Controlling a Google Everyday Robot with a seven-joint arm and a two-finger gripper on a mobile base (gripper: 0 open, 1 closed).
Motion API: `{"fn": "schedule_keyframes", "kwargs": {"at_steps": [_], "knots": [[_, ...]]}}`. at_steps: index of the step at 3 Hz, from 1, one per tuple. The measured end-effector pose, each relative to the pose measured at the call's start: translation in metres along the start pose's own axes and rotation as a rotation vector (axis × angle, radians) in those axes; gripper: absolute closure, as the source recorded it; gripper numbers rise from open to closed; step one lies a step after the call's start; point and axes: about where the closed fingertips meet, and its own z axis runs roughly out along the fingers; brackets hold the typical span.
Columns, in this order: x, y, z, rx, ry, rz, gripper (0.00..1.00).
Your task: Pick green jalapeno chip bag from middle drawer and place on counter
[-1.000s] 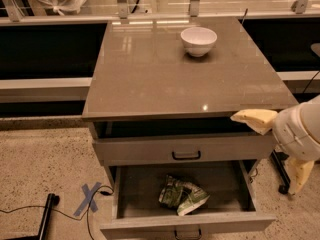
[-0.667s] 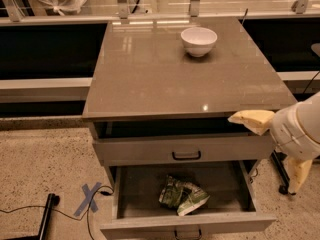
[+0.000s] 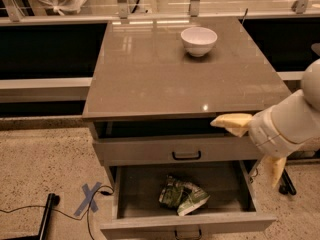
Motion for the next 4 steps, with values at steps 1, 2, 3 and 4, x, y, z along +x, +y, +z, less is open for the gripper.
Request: {"fn": "schedule_keyframes", "kwargs": {"at_steps": [1, 2, 3, 4], "knots": [[-0.012, -0.015, 0.062, 0.024, -0.112, -0.099, 0.0], [-0.035, 0.001, 0.136, 0.058, -0.21, -0.243, 0.0], [-0.035, 0.001, 0.136, 0.058, -0.21, -0.243, 0.0], [-0.035, 0.003, 0.146, 0.017, -0.221, -0.263, 0.0]]}}
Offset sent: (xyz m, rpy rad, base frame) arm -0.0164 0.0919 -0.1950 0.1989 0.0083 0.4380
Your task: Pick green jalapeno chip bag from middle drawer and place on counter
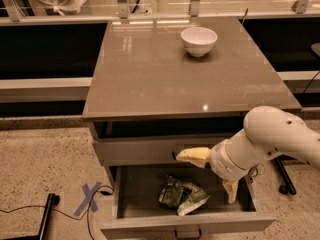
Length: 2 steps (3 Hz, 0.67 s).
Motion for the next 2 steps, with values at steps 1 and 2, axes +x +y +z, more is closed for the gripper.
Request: {"fn": "schedule_keyframes", "kwargs": {"at_steps": [1, 2], "knots": [[0.005, 0.021, 0.03, -0.091, -0.02, -0.077, 0.0], [0.012, 0.047, 0.051, -0.162, 0.019, -0.181, 0.0]]}}
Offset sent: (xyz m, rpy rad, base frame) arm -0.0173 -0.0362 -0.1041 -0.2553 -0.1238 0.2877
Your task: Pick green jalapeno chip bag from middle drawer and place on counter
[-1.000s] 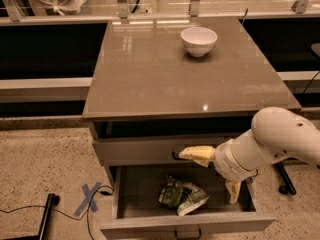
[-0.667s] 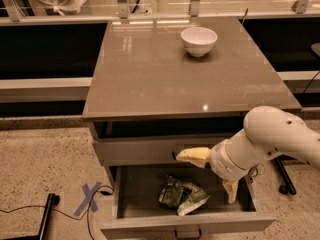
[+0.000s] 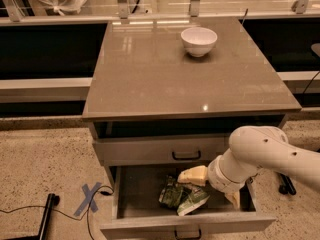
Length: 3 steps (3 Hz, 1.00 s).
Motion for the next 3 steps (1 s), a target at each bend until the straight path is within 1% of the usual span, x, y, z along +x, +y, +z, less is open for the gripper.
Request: {"fn": "schedule_keyframes", "kwargs": {"at_steps": [1, 2, 3], "knots": [[0.0, 0.0, 0.0, 0.0, 0.0, 0.0, 0.0], [0.013, 0.004, 0.014, 0.026, 0.05, 0.003, 0.0], [0.021, 0.02, 0.041, 0.011, 0.166, -0.014, 0.0]]}}
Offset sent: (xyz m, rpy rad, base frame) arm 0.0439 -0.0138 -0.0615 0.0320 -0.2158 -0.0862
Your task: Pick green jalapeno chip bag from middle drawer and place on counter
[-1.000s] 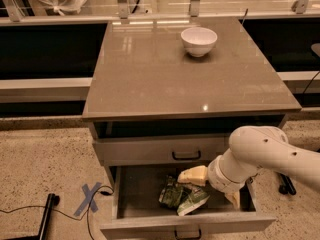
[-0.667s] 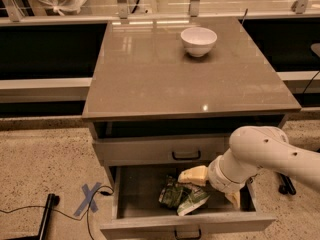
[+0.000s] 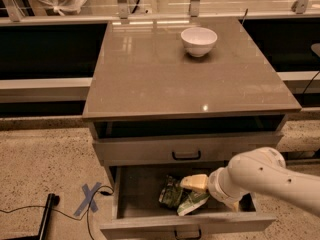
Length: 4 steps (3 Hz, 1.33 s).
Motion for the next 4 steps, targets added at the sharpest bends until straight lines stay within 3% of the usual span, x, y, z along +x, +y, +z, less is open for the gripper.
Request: {"fn": "schedule_keyframes", "kwargs": {"at_steps": [1, 3, 4], "knots": [[0.016, -0.003, 0.003, 0.019, 0.078, -0.028, 0.0], [0.017, -0.005, 0.009, 0.008, 0.084, -0.055, 0.0], [0.021, -0.005, 0.028, -0.017, 0.117, -0.091, 0.0]]}}
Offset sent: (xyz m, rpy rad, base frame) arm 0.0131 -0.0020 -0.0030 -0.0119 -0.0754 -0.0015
